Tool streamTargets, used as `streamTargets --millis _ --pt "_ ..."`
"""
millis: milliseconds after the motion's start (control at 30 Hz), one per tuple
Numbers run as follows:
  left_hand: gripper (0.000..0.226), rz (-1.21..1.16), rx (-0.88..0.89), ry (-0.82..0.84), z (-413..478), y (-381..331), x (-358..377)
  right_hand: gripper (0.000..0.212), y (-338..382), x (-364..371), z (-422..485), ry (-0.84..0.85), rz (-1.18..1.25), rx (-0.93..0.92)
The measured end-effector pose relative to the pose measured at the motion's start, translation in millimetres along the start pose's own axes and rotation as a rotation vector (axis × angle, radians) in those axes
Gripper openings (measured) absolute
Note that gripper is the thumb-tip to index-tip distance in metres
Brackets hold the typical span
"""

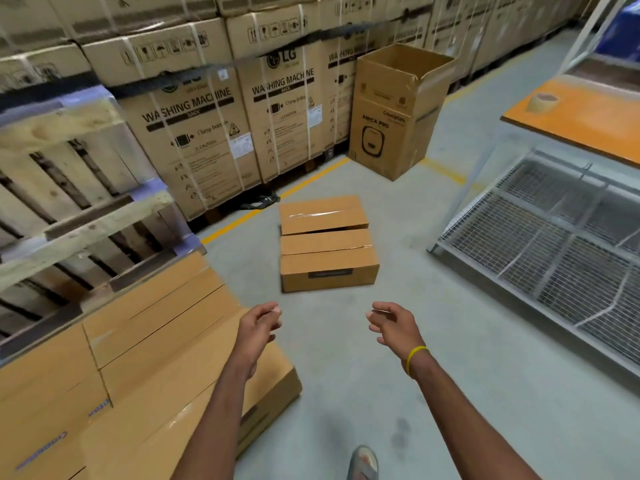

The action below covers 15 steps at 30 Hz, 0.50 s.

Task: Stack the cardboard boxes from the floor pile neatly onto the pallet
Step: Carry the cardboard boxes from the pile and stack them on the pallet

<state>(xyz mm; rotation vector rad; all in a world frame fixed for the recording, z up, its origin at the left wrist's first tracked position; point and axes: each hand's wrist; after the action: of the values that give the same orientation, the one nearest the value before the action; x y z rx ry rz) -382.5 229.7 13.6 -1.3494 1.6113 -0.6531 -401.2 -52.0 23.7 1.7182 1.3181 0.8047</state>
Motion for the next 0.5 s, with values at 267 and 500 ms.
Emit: streamTargets --millis 267,500 --pt "0.020 0.044 -0.001 0.027 13.9 -24.1 66.9 0.023 23.0 -72.1 40.7 -0.048 0.052 -0.027" --pt "0.021 0.020 -0.011 -0.027 58.7 -48.0 89.1 0.025 42.1 -92.9 82.6 -0.068 0.071 -0.033"
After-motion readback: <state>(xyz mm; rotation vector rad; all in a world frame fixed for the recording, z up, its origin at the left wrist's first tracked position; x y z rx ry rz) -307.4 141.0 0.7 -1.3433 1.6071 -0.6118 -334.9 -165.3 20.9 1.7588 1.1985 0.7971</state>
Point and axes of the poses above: each hand's wrist, its own z-axis towards the middle knuckle, its own x-axis out of the palm, y = z × x, and after that the axes turned 12 degrees about z, right-handed
